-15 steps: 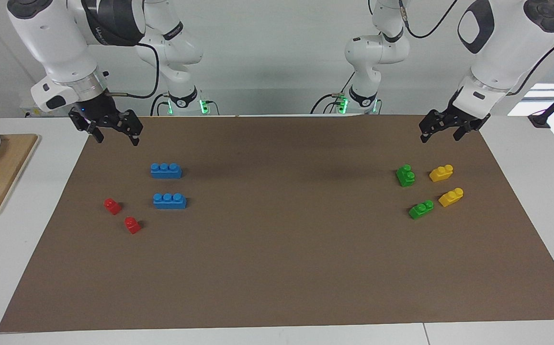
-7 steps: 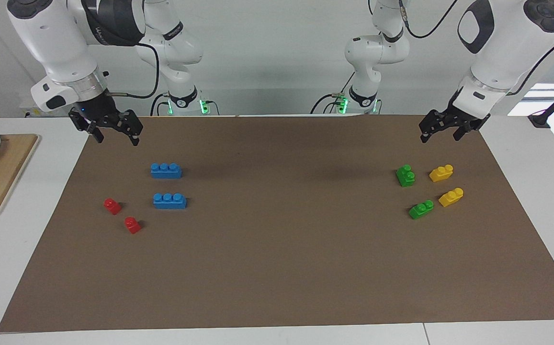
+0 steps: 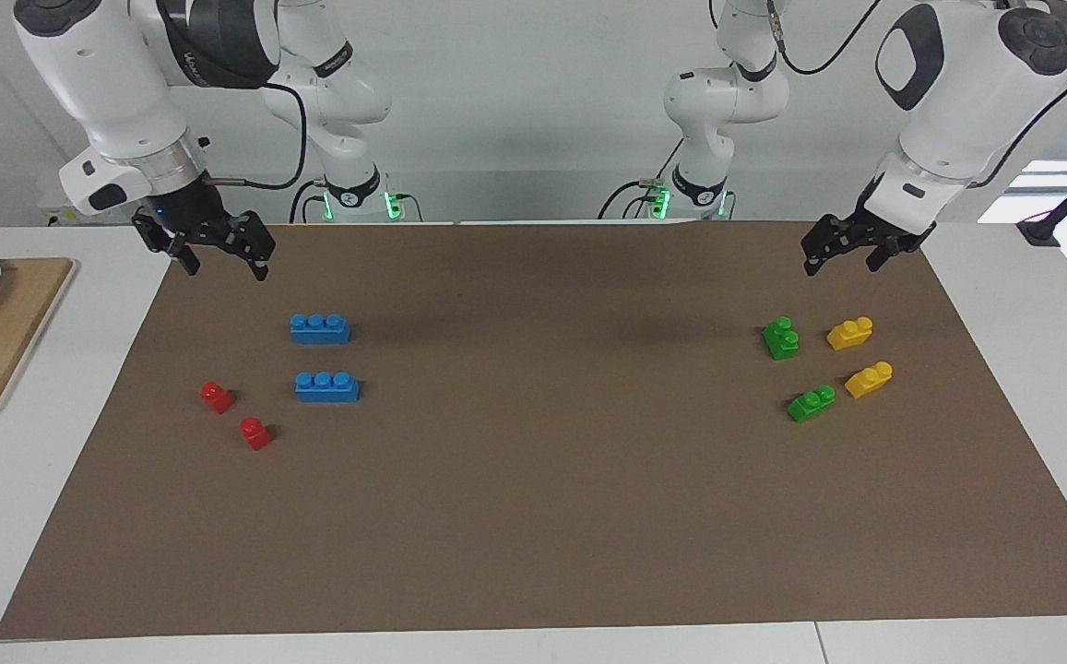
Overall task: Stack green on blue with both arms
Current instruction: 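Reach the left gripper to the green brick while the right gripper reaches the blue brick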
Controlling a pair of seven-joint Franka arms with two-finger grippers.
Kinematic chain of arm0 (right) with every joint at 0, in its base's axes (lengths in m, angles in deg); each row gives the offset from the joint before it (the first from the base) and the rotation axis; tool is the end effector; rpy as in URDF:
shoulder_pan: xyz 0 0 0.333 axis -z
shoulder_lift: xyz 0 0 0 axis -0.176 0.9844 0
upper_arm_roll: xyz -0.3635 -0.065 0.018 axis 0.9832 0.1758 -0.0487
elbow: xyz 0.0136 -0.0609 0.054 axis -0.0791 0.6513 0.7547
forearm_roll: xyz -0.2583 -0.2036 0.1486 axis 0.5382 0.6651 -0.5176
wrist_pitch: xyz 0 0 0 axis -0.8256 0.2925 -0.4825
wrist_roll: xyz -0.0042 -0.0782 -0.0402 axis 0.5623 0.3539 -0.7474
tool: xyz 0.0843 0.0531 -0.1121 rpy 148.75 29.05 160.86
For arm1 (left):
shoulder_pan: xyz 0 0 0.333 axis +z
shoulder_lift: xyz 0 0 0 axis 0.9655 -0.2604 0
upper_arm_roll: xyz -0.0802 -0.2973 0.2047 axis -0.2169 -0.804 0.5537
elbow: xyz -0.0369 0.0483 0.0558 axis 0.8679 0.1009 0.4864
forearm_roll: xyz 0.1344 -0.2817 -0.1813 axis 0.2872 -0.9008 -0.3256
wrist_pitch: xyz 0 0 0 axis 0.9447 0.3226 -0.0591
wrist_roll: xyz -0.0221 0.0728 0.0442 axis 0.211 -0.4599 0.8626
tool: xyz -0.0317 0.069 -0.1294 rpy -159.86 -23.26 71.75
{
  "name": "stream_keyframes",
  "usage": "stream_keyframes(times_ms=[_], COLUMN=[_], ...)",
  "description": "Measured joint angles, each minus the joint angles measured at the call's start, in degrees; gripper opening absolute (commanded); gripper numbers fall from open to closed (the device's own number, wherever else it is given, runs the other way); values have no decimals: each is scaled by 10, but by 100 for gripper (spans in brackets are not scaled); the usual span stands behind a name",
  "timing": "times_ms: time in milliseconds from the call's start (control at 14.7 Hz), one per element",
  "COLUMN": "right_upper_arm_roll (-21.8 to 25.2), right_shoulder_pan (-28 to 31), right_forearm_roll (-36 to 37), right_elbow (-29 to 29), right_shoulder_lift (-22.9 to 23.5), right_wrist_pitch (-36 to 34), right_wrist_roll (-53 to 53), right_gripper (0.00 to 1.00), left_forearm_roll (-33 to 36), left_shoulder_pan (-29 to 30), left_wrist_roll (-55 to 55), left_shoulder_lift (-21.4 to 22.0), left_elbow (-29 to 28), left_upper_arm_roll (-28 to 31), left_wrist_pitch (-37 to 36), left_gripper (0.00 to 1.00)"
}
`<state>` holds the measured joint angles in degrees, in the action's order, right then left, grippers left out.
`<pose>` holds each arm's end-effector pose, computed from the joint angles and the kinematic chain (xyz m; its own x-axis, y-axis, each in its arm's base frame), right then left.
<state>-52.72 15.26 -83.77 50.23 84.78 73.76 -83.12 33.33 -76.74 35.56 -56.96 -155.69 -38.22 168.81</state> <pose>0.5137 -0.0126 0.6041 0.9903 -0.1388 0.0085 -0.1388 -0.9903 0.0019 0.5162 -0.0420 0.5959 0.9959 -0.0130 -0.0894 -0.0116 -0.9998 0.0161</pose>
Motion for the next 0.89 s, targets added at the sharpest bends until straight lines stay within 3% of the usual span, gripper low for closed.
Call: stream_keyframes(times_ms=[477,885], right_upper_arm_roll=[4,6], right_shoulder_pan=[5,14], right_forearm_roll=[0,0], right_elbow=[0,0], right_shoulder_lift=[0,0], right_wrist_pitch=[0,13], right_wrist_roll=[0,32], right_gripper=[100,100], left_forearm_roll=[0,1], left_shoulder_pan=[-16,-15], left_wrist_roll=[0,0], left_shoulder_lift=[22,61], left_elbow=[-46,-164], left_upper_arm_roll=[2,5], left_wrist_pitch=[15,107], left_gripper=[100,100])
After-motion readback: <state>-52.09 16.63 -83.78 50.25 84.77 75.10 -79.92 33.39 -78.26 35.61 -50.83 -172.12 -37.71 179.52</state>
